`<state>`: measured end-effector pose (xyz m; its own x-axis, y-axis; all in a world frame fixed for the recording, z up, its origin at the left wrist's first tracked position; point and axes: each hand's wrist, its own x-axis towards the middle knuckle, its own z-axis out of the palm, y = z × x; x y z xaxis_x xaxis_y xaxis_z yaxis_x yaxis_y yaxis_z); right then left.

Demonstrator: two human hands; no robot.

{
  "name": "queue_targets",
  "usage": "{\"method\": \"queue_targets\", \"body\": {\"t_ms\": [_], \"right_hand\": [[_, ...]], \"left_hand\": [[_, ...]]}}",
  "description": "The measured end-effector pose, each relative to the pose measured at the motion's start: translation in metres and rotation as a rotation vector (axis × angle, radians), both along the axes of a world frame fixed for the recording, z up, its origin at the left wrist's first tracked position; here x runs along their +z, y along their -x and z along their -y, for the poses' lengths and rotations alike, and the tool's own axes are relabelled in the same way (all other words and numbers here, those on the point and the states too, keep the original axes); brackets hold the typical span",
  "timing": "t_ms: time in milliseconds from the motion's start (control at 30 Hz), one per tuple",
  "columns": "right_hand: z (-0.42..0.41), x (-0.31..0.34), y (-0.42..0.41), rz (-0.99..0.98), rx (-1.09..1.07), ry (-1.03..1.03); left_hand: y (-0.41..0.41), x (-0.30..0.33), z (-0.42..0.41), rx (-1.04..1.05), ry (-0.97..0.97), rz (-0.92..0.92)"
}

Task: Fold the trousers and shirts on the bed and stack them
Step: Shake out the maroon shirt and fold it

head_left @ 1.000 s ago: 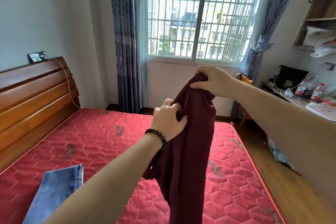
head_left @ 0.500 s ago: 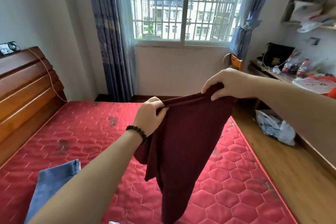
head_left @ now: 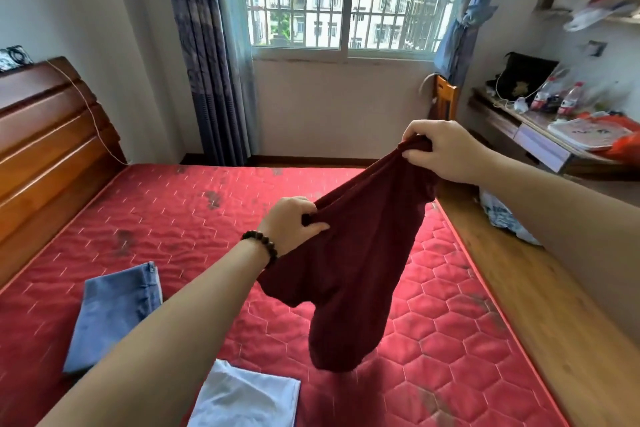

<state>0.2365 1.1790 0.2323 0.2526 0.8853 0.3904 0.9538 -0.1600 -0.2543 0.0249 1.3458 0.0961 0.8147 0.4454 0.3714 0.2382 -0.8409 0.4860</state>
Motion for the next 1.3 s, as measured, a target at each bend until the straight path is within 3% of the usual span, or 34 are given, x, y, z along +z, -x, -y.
{"method": "queue_targets", "body": {"t_ms": [333,633,767,933,1167,1300], "right_hand": [[0.143,-0.022,0.020,-0.073,-0.015,-0.163],[0.259,-0.025,0.047,-0.098,0.012,-0.148],[0.282,-0.015,0.046,-0.113,-0.030,-0.212],[0.303,-0.015,0.040,-0.145,-0.081,-0.245],[0.333,-0.029,0.023,-0.175,-0.129,-0.185],[0.349,-0.034,0.017,-0.195,-0.144,-0.174]], "left_hand": [[0.018,-0.029,0.158,0.045,-0.009,-0.051],[0.041,-0.074,0.321,0.144,0.180,0.017],[0.051,-0.065,0.342,0.234,0.258,0.240],[0.053,-0.084,0.369,0.185,0.337,0.081],[0.069,-0.078,0.365,0.245,0.294,0.173],[0.081,-0.062,0.351,0.211,0.203,0.124]]}}
